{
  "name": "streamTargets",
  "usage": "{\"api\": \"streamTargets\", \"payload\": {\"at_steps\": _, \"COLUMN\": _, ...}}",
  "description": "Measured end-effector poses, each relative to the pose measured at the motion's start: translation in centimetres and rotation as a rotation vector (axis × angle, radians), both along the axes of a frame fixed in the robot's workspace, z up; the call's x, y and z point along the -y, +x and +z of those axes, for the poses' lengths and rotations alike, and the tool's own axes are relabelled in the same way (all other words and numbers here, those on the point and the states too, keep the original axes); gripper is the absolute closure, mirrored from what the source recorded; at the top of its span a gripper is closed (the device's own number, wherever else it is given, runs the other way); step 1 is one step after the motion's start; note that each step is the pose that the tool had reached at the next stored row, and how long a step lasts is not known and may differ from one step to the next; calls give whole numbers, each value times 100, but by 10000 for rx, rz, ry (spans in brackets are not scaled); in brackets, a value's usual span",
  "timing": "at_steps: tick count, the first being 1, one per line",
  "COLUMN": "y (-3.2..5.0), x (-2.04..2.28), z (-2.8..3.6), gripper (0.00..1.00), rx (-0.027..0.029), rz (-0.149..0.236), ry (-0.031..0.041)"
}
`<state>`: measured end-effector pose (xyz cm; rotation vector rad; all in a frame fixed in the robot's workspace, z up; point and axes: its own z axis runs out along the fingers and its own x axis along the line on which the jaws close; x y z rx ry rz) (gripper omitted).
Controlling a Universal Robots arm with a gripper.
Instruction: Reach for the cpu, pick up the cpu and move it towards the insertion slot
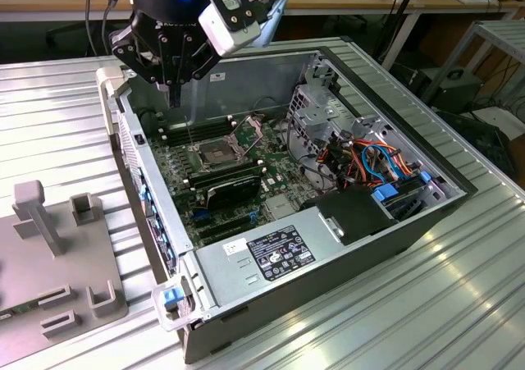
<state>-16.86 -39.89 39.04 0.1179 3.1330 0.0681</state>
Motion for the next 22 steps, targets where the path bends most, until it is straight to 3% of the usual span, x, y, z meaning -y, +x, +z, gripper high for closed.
{"api": "streamTargets", "payload": {"at_steps": 22, "y": -85, "x": 0, "z": -4, "gripper": 89, "rx": -21, "rz": -1, "ry": 0}}
